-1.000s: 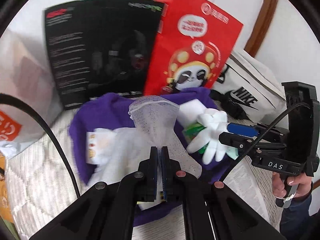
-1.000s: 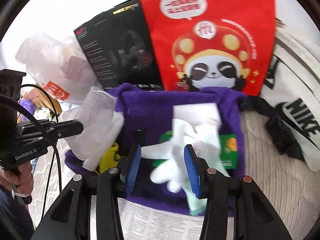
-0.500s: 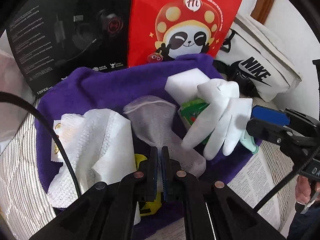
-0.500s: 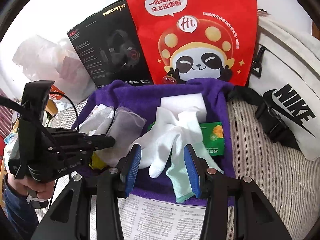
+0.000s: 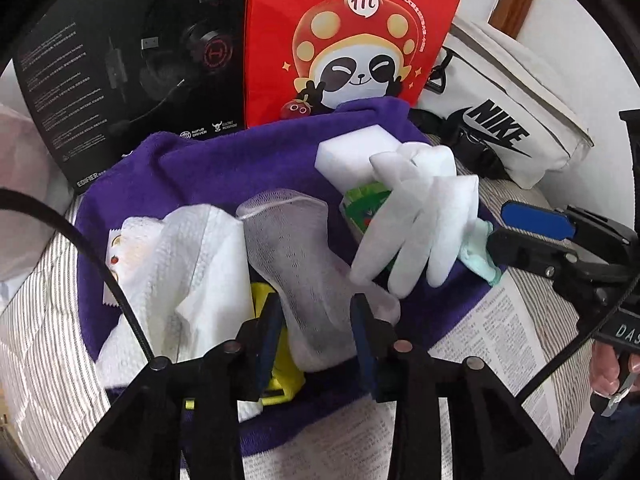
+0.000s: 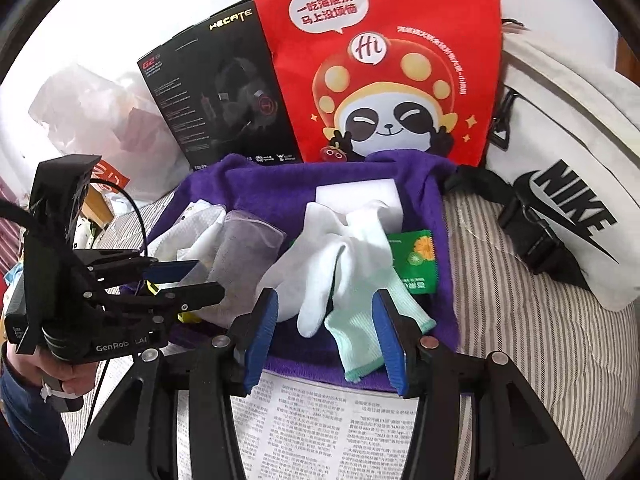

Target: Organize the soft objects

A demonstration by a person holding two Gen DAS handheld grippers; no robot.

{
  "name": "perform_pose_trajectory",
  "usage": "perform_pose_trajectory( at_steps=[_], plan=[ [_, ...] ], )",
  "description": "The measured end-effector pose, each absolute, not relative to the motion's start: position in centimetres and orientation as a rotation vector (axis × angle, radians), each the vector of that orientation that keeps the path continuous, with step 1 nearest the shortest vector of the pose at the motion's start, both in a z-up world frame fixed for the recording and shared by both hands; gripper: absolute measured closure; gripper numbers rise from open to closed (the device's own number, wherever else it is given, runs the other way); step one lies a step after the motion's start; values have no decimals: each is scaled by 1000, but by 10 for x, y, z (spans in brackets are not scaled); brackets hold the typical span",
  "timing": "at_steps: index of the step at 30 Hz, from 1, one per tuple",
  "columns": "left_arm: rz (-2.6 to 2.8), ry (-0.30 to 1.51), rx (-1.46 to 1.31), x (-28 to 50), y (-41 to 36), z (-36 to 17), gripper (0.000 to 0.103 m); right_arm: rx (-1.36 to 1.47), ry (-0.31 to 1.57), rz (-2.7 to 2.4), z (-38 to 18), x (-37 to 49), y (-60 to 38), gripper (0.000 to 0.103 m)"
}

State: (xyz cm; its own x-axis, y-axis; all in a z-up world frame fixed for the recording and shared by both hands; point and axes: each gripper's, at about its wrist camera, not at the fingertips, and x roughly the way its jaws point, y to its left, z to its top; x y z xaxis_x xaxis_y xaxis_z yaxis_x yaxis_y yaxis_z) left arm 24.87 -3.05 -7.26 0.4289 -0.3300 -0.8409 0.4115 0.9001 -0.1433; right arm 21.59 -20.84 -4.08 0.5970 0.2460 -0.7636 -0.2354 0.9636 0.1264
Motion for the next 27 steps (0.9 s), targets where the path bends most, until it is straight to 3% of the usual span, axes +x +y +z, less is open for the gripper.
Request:
perform_pose_trajectory(
  at_steps=[5,8,11,15,22,27],
  plan=[
    [-446,1028,95,236,-29,-69,51,24,889,256,-38,207,-214,54],
    [-424,1004,90,226,-26,-64,49,18,896,245,-37,201,-214,54],
    [-408,986,80,215,-21,-58,35,31,901,235,-36,196,-215,53],
    [-365,949,72,196,-17,-46,26,36,902,229,-32,185,-212,52],
    [-277,858,96,151,-9,-20,14,3,862,194,-15,155,-202,24],
    [-235,826,78,126,-1,-4,8,-19,853,178,-5,138,-198,18]
  ],
)
